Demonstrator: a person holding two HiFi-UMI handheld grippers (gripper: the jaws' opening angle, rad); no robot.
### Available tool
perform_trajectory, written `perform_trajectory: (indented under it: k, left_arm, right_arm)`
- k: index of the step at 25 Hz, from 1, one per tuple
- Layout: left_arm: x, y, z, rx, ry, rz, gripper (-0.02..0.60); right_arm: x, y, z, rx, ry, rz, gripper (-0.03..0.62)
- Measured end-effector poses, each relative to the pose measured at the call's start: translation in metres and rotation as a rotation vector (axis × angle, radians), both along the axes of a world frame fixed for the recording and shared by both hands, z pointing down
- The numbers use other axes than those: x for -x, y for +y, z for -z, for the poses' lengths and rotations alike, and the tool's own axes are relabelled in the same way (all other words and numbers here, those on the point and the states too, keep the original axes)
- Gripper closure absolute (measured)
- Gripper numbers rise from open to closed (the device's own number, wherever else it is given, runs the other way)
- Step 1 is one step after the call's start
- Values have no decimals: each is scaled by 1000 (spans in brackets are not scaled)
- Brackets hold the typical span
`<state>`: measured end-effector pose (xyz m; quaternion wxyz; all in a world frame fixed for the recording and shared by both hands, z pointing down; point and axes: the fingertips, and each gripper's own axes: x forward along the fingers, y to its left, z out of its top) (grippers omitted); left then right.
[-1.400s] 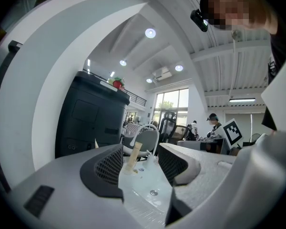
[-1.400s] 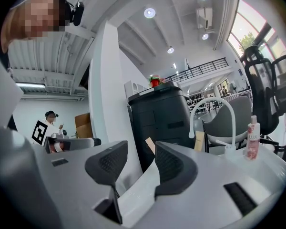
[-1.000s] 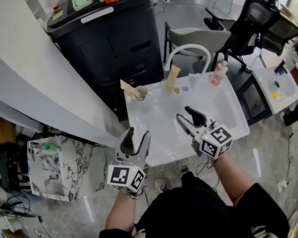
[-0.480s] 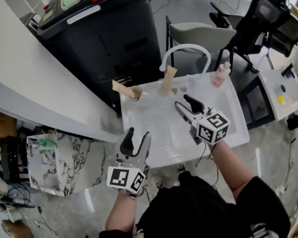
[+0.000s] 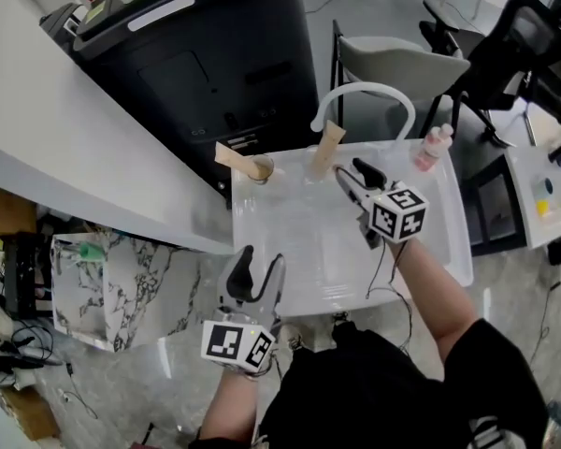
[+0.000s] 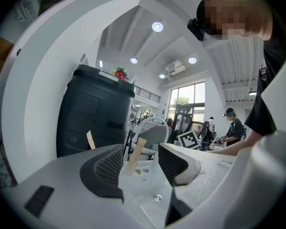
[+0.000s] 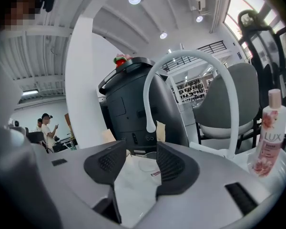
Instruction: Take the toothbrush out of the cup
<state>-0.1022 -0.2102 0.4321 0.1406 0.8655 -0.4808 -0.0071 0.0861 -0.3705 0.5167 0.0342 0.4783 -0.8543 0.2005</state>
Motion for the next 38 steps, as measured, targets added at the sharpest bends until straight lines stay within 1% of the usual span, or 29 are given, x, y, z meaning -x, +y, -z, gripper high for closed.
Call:
perform_trajectory:
  k: [6,14,21,25,28,29,33,36,38]
  left_arm:
    - [5,1,-9,17,-12,53,367]
    - [14,4,-18,40,-25,111,367]
    - [29,10,-27,72,-35,172,367]
    - [34,14,-30,87,-39,195,367]
    - [39,16,-33,94,-41,209,367]
    - [41,17,-33,95,-40,213,367]
    - [46,18,-34,95,-36,220,367]
    - [45,18,-33,96,-33,220,367]
    - [45,18,-32,93,-32,219,367]
  right_arm:
    - [-1,-34,-28,38,13,0,391]
    - [8,-70,-54,86,13,-2,379]
    - [15,-96,-79,141,11,12,390]
    - [21,-103,-85,154,10,27,421]
    - [23,-105,-93,170,1,23,467]
    - [24,-105,-92,167,2,21,498]
    - [29,-104,-92,159,10,23,542]
    - [26,-103,-94,160,16,14,551]
    - [25,-102,-88,143,16,7,554]
